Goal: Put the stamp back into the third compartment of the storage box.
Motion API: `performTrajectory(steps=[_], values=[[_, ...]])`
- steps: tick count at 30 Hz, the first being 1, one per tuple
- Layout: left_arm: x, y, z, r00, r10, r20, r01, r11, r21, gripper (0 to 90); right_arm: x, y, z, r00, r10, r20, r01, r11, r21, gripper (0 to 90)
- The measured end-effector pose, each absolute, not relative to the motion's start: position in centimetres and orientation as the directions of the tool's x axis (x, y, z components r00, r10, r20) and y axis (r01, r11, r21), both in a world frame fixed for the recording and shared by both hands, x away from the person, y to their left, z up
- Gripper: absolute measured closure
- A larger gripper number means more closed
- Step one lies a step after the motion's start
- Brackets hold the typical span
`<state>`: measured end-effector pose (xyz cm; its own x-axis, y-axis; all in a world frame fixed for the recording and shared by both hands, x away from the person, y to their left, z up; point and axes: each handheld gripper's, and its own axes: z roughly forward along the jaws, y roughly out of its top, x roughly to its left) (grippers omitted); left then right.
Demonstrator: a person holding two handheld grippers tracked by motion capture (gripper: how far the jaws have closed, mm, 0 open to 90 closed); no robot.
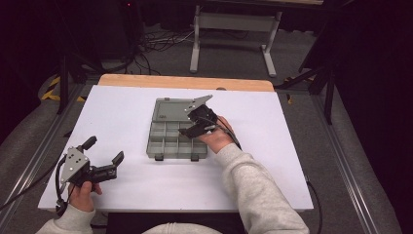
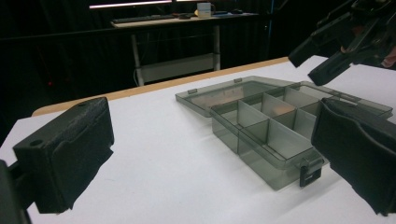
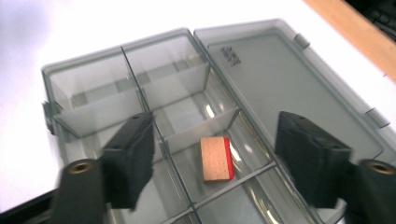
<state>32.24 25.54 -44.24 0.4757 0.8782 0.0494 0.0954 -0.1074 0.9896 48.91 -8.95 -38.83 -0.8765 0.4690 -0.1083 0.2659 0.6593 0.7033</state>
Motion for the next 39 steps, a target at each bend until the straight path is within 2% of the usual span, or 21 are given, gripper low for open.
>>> performTrajectory(steps=[7,15,39], values=[[32.3,25.4,-44.2,0.475,0.879,0.049,0.094,-0.106,0.990,0.1,48.0,-9.4,-37.7,-0.867,0.484,-0.115,0.247,0.620,0.745,11.3],[32.3,25.4,-44.2,0.475,0.879,0.049,0.098,-0.108,0.989,0.2,47.1,-10.1,-36.5,-0.860,0.494,-0.131,0.225,0.596,0.771,1.5],[32.3,25.4,-44.3,0.472,0.881,0.043,0.095,-0.100,0.990,0.1,43.5,-13.0,-34.9,-0.860,0.498,-0.113,0.199,0.530,0.825,0.4]])
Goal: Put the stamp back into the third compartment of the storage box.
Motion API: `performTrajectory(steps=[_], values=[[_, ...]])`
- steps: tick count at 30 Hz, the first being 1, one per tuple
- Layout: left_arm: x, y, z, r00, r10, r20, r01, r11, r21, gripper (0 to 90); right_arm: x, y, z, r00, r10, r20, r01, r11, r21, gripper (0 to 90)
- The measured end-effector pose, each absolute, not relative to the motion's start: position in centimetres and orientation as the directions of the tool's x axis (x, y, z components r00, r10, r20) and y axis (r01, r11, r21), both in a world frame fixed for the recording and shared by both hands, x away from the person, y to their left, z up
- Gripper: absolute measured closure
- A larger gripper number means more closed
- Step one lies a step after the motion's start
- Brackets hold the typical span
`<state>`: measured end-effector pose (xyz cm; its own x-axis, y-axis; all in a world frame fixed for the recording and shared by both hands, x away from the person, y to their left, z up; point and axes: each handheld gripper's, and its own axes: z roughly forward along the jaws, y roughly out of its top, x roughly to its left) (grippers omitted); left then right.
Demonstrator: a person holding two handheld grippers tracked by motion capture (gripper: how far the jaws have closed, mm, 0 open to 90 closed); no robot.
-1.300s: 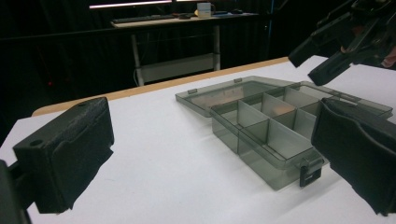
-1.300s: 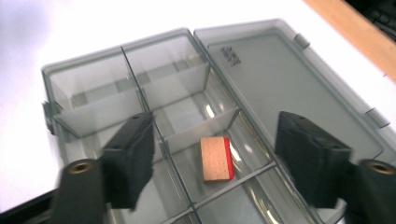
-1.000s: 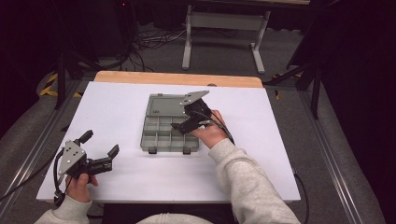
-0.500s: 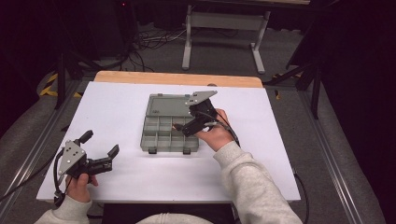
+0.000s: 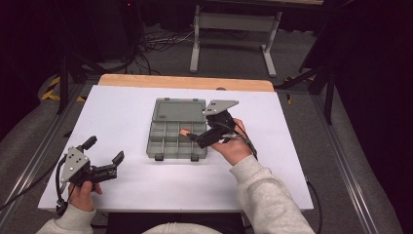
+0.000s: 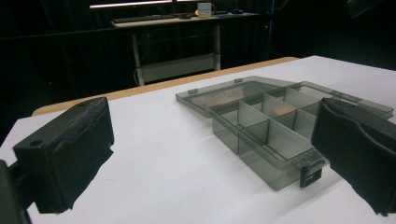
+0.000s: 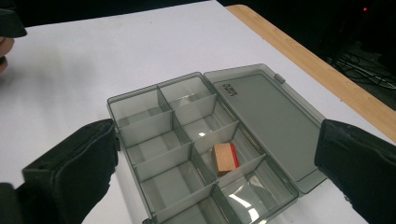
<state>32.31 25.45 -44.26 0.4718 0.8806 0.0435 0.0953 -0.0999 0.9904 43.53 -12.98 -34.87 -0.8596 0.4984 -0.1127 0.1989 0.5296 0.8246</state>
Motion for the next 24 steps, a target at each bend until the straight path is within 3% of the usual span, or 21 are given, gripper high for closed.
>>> performTrajectory(steps=[24], values=[[32.3,25.5,-44.2,0.470,0.882,0.044,0.097,-0.101,0.990,0.1,39.2,-18.3,-35.7,-0.832,0.545,-0.106,0.148,0.403,0.903,0.4]])
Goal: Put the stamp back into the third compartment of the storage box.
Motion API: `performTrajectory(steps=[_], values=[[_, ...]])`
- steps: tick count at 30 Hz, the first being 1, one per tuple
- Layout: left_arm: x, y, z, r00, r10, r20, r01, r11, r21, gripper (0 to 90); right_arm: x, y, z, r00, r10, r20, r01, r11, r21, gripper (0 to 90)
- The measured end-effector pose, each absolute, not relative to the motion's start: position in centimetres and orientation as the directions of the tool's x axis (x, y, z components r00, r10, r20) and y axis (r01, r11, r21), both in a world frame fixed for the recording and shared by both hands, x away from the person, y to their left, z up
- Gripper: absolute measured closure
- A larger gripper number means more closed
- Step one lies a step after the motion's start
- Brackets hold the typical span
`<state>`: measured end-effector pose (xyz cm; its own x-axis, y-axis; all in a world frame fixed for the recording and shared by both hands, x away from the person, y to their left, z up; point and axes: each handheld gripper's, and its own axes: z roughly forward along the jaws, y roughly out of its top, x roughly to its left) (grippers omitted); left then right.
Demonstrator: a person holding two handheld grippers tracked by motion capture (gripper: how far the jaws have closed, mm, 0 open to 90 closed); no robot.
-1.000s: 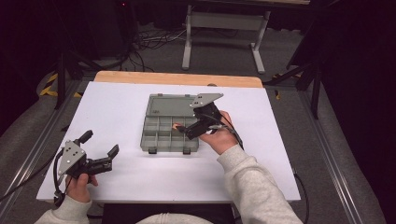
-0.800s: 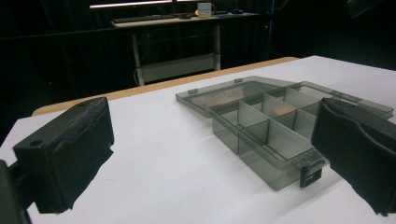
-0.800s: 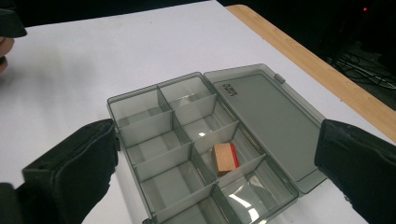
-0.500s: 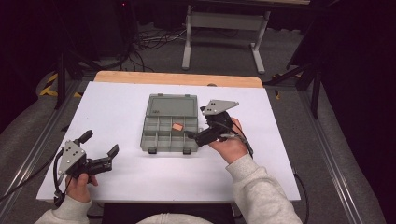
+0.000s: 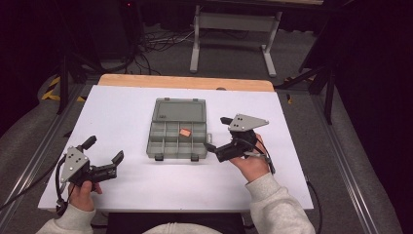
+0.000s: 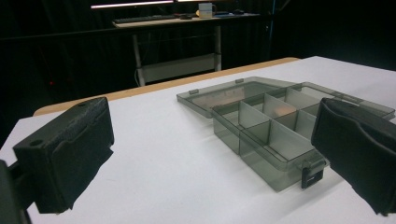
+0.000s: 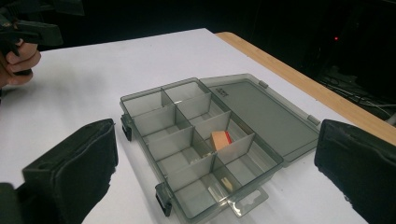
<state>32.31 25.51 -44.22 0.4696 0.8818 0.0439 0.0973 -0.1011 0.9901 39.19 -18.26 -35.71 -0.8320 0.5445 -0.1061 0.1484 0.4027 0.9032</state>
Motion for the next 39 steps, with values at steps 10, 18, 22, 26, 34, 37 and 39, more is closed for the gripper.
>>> performTrajectory(steps=[10,18,22,26,34,37,39], values=[[32.3,25.6,-44.2,0.469,0.882,0.047,0.098,-0.105,0.990,0.1,38.2,-19.9,-36.8,-0.816,0.570,-0.097,0.135,0.350,0.927,0.4],[32.3,25.6,-44.3,0.470,0.882,0.047,0.093,-0.102,0.990,0.2,37.1,-21.6,-38.4,-0.809,0.584,-0.068,0.121,0.278,0.953,0.4],[32.3,25.6,-44.3,0.469,0.882,0.045,0.093,-0.100,0.991,0.2,36.6,-22.6,-39.9,-0.800,0.599,-0.050,0.125,0.246,0.961,0.4],[32.3,25.5,-44.3,0.467,0.883,0.045,0.092,-0.099,0.991,0.1,36.3,-23.2,-40.9,-0.794,0.606,-0.037,0.133,0.234,0.963,0.3],[32.4,25.4,-44.4,0.472,0.881,0.045,0.099,-0.104,0.990,0.1,35.4,-24.6,-43.9,-0.762,0.647,-0.019,0.139,0.192,0.972,0.3],[32.4,25.4,-44.5,0.473,0.880,0.052,0.095,-0.109,0.990,0.1,35.3,-25.0,-44.5,-0.746,0.665,-0.013,0.151,0.188,0.971,0.3],[32.4,25.3,-44.5,0.474,0.879,0.050,0.097,-0.108,0.989,0.1,35.2,-25.2,-44.9,-0.738,0.674,-0.013,0.156,0.189,0.969,0.3]])
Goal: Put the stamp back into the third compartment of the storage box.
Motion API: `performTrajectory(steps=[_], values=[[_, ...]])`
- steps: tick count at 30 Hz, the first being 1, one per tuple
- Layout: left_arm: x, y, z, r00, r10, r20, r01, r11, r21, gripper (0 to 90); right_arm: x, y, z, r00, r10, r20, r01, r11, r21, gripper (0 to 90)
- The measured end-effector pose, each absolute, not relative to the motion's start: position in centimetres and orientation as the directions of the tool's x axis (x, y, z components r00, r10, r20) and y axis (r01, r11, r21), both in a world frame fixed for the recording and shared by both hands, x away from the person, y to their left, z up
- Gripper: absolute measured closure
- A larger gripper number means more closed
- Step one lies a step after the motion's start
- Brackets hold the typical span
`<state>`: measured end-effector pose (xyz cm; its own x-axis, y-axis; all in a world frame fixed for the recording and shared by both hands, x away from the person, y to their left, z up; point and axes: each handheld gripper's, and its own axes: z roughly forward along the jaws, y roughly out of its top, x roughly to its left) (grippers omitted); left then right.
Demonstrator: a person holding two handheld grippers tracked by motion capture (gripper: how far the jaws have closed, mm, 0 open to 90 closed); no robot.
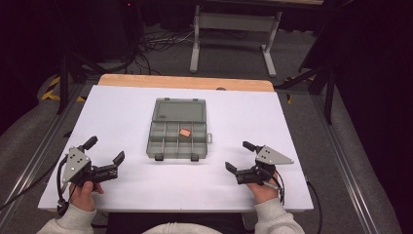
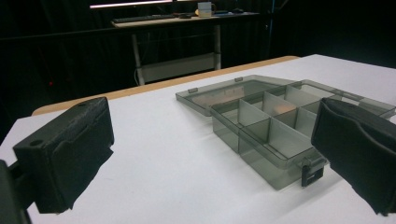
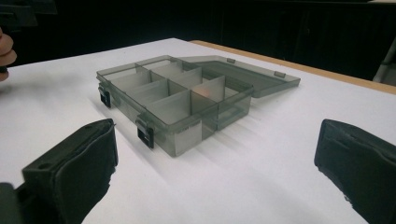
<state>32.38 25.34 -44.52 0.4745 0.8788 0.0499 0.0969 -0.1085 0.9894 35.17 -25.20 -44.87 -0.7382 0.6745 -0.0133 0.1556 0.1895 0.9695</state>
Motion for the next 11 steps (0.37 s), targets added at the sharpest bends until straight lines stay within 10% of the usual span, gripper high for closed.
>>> performTrajectory(steps=[11], values=[[32.55,25.33,-44.93,0.481,0.876,0.033,0.102,-0.093,0.991,0.1,35.05,-25.28,-45.37,-0.723,0.691,-0.017,0.162,0.193,0.968,0.4]])
